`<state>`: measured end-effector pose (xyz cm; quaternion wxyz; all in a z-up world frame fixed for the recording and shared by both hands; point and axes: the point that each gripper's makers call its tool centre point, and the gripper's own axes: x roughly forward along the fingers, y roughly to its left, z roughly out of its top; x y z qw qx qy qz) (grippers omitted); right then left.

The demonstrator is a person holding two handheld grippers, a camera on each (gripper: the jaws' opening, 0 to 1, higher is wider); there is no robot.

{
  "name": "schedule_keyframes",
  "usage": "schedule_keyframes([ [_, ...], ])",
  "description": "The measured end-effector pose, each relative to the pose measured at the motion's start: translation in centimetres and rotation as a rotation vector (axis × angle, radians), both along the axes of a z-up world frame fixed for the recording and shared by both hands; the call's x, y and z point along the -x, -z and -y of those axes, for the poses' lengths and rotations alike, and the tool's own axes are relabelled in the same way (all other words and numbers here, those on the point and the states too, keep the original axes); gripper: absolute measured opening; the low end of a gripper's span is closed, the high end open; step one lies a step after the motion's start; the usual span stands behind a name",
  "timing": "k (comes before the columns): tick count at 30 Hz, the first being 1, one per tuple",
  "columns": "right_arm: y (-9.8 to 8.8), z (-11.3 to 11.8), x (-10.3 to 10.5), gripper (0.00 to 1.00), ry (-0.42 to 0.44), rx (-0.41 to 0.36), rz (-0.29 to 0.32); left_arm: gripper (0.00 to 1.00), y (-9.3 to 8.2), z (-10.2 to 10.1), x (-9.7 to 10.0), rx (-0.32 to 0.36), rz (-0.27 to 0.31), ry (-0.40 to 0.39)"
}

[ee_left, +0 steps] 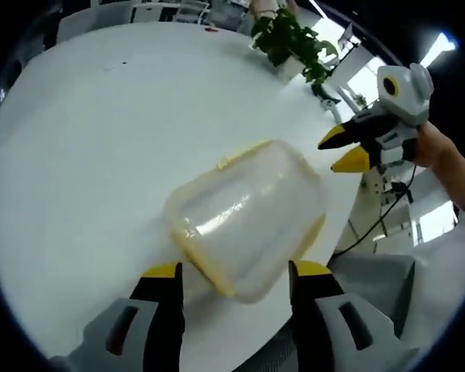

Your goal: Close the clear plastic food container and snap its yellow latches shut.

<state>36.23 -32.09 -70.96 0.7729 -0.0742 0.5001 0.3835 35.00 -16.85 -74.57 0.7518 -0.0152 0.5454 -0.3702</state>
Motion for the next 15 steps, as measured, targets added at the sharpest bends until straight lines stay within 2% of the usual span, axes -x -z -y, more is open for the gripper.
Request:
schedule_keyframes([
  [5,-0.6,-0.8,0.0,0.23,-0.023,-0.018,0.021,0.61,-0.3,-0.4,-0.2,-0.018,0.031,0.001],
  [6,-0.7,-0.9,0.0,0.24,-0.034,-0.017,0.032,0.61,-0.5,-0.6,-0.3,-0.029,0.062,0.009],
  [8,-1.4,-1.6,-0.3,0.25,-0.109,-0.037,0.092,0.64,-1.0,-0.9,-0.5,-0.047,0.124,0.052],
  [9,-2.1,-2.6,-0.5,0.28,-0.153,-0.079,0.143,0.65,-1.5,-0.7,-0.4,-0.031,0.155,0.079],
  [10,-2.4,-3.0,-0.3,0.3,-0.176,-0.098,0.156,0.67,-2.0,-0.5,-0.2,-0.008,0.191,0.11],
  [11,-2.8,-3.5,-0.1,0.31,-0.225,-0.112,0.177,0.66,-2.2,-0.6,-0.2,-0.015,0.213,0.128],
  [14,-3.3,-4.1,0.0,0.3,-0.336,-0.093,0.253,0.6,-2.7,-1.4,-0.7,-0.042,0.299,0.157],
  [15,-3.4,-4.3,0.1,0.28,-0.369,-0.084,0.272,0.6,-3.0,-1.6,-1.1,-0.066,0.348,0.189],
])
